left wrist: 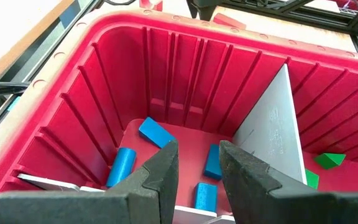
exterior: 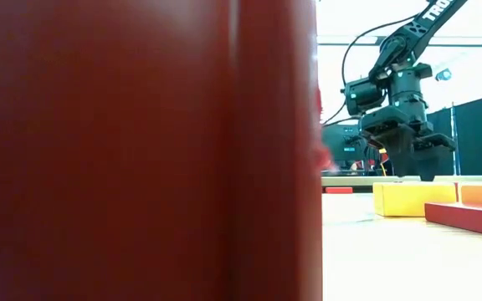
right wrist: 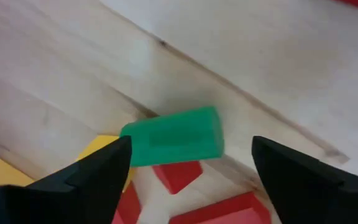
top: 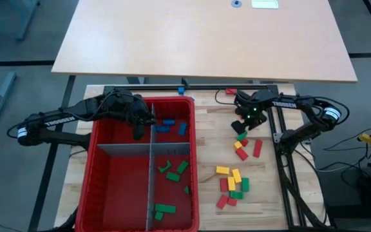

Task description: Sort blocks

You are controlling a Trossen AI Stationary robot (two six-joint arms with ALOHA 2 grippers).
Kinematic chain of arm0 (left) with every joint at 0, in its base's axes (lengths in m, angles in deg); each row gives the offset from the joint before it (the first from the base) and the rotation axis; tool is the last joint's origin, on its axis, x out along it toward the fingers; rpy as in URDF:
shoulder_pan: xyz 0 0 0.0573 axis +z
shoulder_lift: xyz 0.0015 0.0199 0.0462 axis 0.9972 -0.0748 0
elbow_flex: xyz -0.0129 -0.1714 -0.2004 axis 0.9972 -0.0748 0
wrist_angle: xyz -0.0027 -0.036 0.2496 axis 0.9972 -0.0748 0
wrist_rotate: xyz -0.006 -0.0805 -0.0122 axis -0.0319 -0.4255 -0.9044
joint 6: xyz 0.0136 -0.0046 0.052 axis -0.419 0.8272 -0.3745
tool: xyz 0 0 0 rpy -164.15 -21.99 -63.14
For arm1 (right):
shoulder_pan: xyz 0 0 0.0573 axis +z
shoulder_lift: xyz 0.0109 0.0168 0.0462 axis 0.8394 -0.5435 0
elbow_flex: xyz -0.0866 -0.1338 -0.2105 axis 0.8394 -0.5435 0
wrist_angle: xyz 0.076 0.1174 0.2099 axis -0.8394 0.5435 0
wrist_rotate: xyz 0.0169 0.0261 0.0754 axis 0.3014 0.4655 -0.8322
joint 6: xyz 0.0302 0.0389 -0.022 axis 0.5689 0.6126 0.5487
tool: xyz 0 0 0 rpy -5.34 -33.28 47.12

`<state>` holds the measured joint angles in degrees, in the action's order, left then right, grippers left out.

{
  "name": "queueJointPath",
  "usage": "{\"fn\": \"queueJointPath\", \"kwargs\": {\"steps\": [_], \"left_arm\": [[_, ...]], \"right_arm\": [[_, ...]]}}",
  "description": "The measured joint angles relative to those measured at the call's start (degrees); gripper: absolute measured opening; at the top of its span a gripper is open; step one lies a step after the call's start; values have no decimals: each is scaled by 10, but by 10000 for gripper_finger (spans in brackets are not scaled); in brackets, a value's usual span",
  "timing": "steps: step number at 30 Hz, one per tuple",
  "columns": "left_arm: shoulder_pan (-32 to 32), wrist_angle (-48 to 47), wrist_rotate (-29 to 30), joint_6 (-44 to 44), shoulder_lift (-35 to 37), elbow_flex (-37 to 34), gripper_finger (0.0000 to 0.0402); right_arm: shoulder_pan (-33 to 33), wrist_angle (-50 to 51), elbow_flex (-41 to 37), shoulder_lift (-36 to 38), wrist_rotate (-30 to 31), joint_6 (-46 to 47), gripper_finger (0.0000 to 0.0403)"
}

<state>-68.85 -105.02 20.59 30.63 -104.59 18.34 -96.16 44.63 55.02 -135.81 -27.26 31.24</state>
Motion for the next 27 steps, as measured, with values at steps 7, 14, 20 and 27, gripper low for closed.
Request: {"fn": "queueJointPath", "kwargs": {"steps": [7,14,20,27], "left_arm": [[0,0,0,-10,0,0,103],[0,-1,0,-15,0,0,103],[0,-13,0,-15,0,0,103],[0,-19,0,-13,0,0,103]], "right_arm": [[28,-3,0,-4,-21,49,331],[44,-64,0,-19,-21,90,317],[43,-76,0,-43,-25,95,308],[44,-73,0,-75,-36,105,296]]}}
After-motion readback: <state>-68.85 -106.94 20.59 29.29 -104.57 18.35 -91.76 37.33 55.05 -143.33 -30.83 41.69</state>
